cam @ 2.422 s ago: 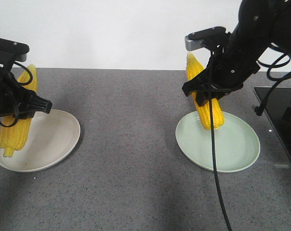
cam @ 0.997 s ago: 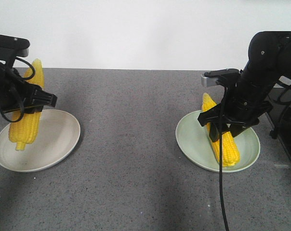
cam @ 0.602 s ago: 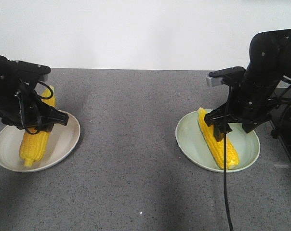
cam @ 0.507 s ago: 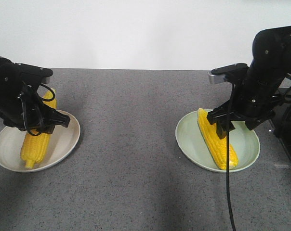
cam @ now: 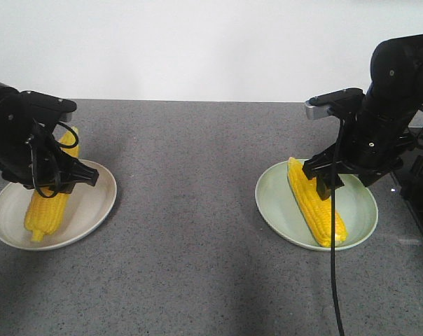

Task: Distribute corn equally
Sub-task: 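Open both grippers and raise them away from the plates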

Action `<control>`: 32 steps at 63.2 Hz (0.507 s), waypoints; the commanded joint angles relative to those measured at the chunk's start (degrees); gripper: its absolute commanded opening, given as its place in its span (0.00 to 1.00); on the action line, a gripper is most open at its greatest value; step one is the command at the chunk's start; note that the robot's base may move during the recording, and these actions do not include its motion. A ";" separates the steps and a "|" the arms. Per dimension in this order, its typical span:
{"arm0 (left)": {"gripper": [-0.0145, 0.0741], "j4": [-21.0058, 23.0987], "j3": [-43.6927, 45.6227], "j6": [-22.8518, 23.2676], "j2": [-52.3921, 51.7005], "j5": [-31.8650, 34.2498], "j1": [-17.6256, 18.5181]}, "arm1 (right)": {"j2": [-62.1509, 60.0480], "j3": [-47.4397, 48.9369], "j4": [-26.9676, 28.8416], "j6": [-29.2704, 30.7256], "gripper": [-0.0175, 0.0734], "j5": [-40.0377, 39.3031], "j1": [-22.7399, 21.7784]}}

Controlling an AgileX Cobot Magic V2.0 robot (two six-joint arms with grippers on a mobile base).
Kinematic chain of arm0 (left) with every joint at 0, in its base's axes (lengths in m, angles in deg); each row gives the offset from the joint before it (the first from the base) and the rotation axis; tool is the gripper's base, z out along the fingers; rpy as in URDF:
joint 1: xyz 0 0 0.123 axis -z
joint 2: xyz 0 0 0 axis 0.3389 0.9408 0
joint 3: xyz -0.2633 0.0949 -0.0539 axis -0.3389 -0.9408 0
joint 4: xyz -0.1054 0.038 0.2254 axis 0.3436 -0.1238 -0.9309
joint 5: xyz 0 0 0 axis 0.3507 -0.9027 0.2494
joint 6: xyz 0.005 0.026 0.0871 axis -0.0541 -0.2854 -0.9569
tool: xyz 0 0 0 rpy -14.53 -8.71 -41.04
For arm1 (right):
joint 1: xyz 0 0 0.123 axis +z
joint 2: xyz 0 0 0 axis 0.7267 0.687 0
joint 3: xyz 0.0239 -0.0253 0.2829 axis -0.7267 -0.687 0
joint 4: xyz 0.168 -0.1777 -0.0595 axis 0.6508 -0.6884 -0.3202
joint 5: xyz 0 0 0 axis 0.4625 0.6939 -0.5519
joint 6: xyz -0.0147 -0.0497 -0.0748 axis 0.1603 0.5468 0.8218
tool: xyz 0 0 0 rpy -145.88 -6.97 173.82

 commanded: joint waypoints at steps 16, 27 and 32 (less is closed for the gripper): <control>0.74 -3.51 1.52 0.28 -2.56 -0.12 0.06 | -4.28 1.45 -0.89 -0.10 0.79 0.32 -0.07; 0.74 -3.51 1.52 0.28 -2.56 -0.50 0.06 | -6.27 1.45 -0.89 -0.10 0.79 -0.67 -0.07; 0.73 -3.45 1.70 0.28 -2.56 -1.22 0.06 | -7.76 1.45 -0.64 -0.04 0.79 -1.92 -0.07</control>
